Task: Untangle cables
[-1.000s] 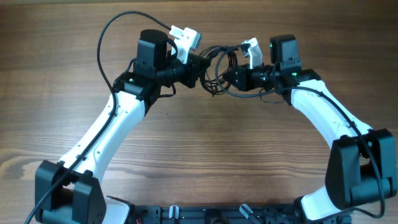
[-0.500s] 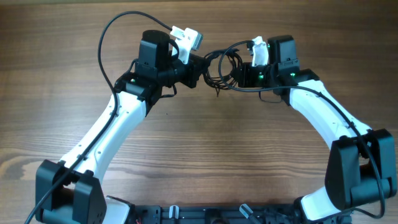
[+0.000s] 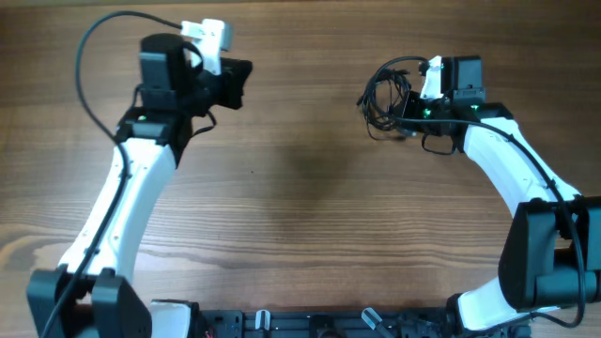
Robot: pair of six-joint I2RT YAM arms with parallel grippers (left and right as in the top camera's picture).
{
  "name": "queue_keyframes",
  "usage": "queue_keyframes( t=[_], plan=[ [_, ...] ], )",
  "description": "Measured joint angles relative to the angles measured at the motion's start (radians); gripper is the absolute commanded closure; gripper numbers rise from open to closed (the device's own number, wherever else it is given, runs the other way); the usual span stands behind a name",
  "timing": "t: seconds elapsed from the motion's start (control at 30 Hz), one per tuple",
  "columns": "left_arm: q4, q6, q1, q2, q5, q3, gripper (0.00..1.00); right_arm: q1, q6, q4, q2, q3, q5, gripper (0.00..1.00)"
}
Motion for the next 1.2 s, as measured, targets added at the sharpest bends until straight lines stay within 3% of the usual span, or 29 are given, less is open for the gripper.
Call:
queue_keyframes(
  t=[0.07, 0.17, 0.27, 0.4, 0.53, 0.97, 1.2],
  plan=[
    [-0.011, 0.000, 0.006, -0.022, 0.000, 0.000, 0.93, 0.003, -0.011, -0.006, 0.000, 0.000, -0.001, 0.95],
    [-0.025, 0.003, 0.006, -0.039, 0.003, 0.000, 0.82, 0.005, -0.027, -0.004, 0.000, 0.000, -0.018, 0.95],
    [-0.040, 0.004, 0.006, -0.039, 0.024, 0.001, 0.64, 0.006, -0.052, 0.013, 0.000, 0.000, -0.078, 0.95],
    [-0.046, 0.007, 0.006, -0.039, 0.058, 0.001, 0.62, 0.006, -0.095, 0.050, 0.000, 0.000, -0.195, 0.95],
    [-0.047, 0.008, 0.006, -0.039, 0.100, 0.001, 0.54, 0.006, -0.139, 0.065, 0.000, 0.000, -0.335, 0.96],
    [-0.008, 0.007, 0.006, -0.019, 0.254, 0.001, 0.47, 0.006, -0.251, 0.065, -0.098, 0.000, -0.613, 0.95],
    [0.007, 0.007, 0.000, 0.061, 0.342, 0.001, 0.51, 0.006, -0.259, 0.064, -0.137, 0.000, -0.706, 0.95]
  ],
)
